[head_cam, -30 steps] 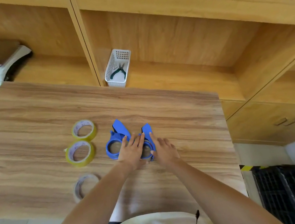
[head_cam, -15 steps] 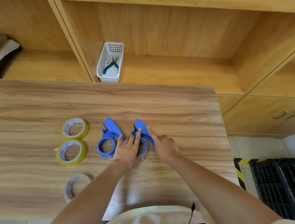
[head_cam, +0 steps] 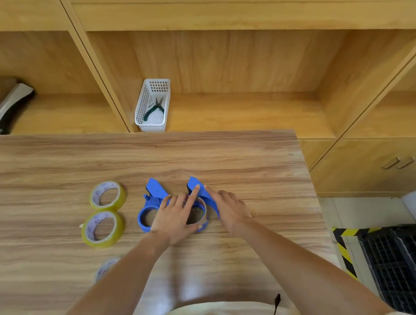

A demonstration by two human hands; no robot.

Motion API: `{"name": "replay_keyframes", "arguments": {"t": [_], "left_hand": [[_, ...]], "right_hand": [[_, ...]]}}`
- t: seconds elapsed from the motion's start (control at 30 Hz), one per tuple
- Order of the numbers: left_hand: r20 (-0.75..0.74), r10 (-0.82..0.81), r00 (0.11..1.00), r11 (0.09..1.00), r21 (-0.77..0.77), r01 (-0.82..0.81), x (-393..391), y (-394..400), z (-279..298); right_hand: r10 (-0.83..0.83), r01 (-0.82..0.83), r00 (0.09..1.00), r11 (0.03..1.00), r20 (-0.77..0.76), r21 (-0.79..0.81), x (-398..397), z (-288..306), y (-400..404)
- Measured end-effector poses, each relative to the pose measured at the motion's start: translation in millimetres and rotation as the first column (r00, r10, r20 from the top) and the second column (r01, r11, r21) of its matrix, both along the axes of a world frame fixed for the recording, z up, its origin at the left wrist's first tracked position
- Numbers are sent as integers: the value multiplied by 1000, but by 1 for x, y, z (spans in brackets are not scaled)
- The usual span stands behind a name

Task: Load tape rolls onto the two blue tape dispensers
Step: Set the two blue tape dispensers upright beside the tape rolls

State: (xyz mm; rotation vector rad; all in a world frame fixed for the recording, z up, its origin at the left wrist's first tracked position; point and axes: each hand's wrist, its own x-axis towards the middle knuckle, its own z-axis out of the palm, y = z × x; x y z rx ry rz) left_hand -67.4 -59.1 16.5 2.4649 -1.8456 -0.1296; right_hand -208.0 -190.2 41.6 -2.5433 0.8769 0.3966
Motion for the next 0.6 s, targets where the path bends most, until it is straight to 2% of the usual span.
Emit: {"name": "replay_keyframes", "arguments": {"t": [0.17,0.27,0.47,0.6], "left_hand": [[59,46,997,994,-105,-40,16,17,14],[55,125,991,986,-115,-118,26,36,24],[17,262,965,965,-30,-262,41,103,23],[-9,306,952,946,117,-303,47,151,12]], "right_hand": [[71,-57,988,993,137,-100,17,7,9],[126,-109,986,984,114,-141,36,11,17],[160,-146,982,980,101,-138,59,1,47],[210,-202,975,973,67,-112,63,-4,65]]}}
